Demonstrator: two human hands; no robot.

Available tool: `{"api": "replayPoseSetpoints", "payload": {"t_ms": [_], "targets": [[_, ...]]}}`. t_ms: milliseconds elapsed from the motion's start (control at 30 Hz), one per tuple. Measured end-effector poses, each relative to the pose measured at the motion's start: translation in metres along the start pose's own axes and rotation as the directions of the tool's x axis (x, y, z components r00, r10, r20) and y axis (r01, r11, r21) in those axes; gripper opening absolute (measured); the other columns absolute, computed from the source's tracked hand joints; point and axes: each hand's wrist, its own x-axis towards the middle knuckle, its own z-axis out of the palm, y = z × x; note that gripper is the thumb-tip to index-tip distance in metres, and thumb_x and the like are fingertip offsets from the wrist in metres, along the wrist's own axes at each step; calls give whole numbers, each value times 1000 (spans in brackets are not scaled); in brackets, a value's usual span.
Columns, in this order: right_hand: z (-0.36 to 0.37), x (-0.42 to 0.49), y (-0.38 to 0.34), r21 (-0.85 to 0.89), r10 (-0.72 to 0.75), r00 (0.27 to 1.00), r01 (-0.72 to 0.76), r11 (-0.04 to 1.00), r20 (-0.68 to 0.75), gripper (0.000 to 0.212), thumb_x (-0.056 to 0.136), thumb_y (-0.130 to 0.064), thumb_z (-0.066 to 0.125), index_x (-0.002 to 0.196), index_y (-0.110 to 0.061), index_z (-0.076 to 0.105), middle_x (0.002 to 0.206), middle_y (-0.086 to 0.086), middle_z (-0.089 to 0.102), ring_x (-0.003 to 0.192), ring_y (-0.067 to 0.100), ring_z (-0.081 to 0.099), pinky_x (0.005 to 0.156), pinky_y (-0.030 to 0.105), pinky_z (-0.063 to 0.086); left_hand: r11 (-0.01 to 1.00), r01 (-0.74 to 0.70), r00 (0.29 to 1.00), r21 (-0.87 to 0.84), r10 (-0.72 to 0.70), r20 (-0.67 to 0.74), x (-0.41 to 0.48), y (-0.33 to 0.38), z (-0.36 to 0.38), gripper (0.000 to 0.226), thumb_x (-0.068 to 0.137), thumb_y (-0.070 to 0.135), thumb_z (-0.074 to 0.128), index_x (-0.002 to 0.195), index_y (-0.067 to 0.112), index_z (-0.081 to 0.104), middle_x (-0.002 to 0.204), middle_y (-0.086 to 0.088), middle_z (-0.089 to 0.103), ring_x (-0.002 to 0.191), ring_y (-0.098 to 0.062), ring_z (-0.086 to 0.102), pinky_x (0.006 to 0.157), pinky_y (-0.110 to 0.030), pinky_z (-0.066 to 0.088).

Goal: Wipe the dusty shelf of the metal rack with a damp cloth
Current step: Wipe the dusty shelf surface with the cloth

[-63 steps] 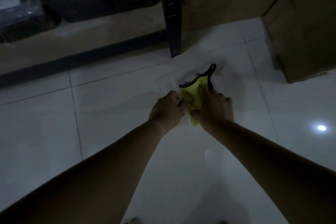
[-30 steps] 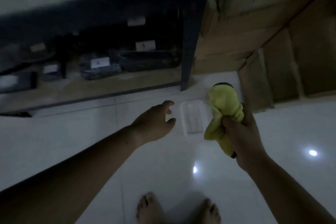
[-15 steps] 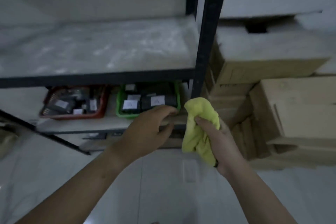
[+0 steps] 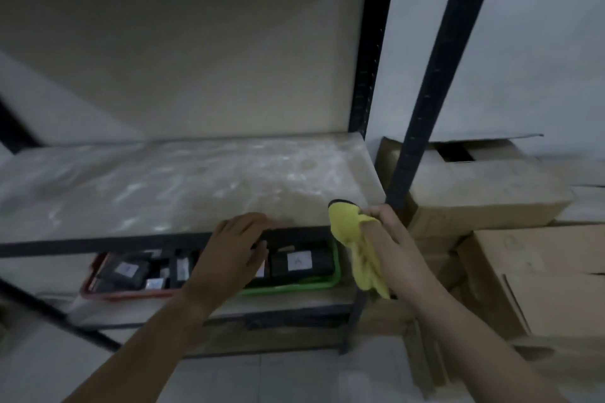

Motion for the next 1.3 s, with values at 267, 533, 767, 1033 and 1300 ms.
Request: {"api": "replayPoseSetpoints", "payload": {"t_ms": [267, 533, 767, 1033, 1300], "targets": [[48, 110, 4, -740, -205, 949, -40, 672, -238, 49, 93, -24, 53, 137, -15, 34, 148, 11, 22, 119, 32, 44, 90, 39, 47, 937, -307, 934, 166, 330, -136, 49, -97, -17, 60, 112, 43, 20, 112, 9, 69, 114, -9, 65, 103, -23, 52, 90, -33, 37], [64, 129, 44, -748, -107, 939, -188, 637, -327, 37, 96, -25, 49, 131, -15, 44, 138, 16, 39, 114, 37, 45, 86, 45, 48, 923, -362, 931, 131, 364, 10, 45, -122, -6, 46, 107, 56, 36, 110, 19, 63, 116, 0, 59, 103, -21, 53, 97, -31, 36], [104, 116, 14, -563, -320, 938, 336, 755, 130, 41, 90, -13, 56, 129, -23, 53, 130, -2, 50, 111, 14, 52, 94, 32, 49, 926, -365, 930, 99, 367, -3, 46, -121, -4, 44, 105, 60, 40, 111, 22, 61, 119, 3, 57, 106, -20, 54, 96, -30, 37], [47, 171, 16, -768, 87, 948, -299, 566, -305, 61, 92, -26, 50, 147, -11, 28, 147, 16, 30, 127, 40, 35, 103, 46, 35, 946, -317, 947, 70, 320, -26, 46, -118, -9, 51, 101, 64, 44, 114, 19, 64, 124, 4, 54, 112, -18, 52, 100, -30, 35], [86, 138, 15, -658, -247, 959, 276, 701, 138, 31, 87, -25, 54, 117, -22, 62, 128, -5, 51, 111, 17, 52, 91, 31, 47, 961, -273, 962, 50, 272, 19, 47, -117, -11, 47, 97, 65, 52, 110, 22, 65, 123, 4, 58, 112, -19, 55, 96, -34, 39]]}}
